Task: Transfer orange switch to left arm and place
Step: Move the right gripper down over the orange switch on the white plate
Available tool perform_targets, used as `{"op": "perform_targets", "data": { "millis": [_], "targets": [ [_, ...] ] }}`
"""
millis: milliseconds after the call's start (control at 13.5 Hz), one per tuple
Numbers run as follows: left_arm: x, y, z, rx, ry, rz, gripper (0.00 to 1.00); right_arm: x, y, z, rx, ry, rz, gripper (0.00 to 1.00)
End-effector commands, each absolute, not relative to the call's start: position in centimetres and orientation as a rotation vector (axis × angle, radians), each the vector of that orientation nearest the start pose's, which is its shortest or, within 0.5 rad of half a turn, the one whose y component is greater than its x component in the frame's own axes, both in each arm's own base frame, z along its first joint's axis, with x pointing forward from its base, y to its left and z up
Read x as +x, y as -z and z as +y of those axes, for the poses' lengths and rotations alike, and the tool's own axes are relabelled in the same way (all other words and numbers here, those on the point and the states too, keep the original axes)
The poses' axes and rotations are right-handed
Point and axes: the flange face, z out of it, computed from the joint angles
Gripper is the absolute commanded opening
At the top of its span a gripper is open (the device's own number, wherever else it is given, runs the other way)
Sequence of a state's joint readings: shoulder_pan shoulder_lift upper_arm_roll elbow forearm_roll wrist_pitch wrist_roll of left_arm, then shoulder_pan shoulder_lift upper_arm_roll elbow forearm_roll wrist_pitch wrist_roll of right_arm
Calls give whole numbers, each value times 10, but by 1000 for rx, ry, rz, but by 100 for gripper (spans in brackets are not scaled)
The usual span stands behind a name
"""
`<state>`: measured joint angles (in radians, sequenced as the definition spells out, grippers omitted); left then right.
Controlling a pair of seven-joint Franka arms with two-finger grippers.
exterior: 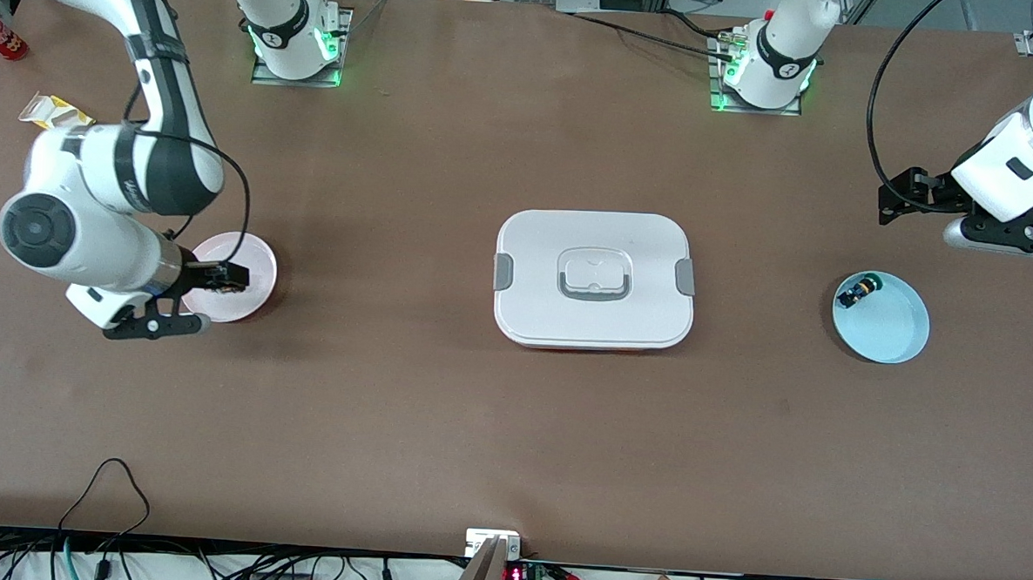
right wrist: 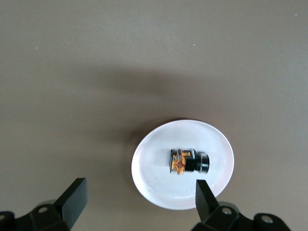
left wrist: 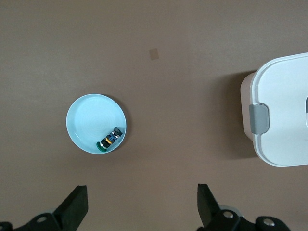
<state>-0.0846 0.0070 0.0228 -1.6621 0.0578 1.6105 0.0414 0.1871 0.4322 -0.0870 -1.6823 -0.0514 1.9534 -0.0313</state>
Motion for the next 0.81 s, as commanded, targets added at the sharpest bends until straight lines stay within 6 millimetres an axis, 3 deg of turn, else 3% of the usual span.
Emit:
{"op": "perform_targets", "data": {
  "millis": [0, 222, 444, 593, 741],
  "targets": [
    [559, -586, -29, -3052, -96, 161, 100, 650, -303, 69, -3236, -270, -293, 100],
    [559, -585, -29, -3051, -99, 161, 100, 654, -276, 63, -3242, -262, -288, 100],
    [559, -586, -29, -3052, -96, 161, 100, 650, -248, 24, -3252, -162, -212, 100],
    [559, -585, -28, -3052, -99, 159, 100, 648, -242, 5, -3251, -133, -179, 100],
    [559, -586, -29, -3052, -96, 161, 100, 644, -235, 0, -3250, -149, -181, 100]
  ]
}}
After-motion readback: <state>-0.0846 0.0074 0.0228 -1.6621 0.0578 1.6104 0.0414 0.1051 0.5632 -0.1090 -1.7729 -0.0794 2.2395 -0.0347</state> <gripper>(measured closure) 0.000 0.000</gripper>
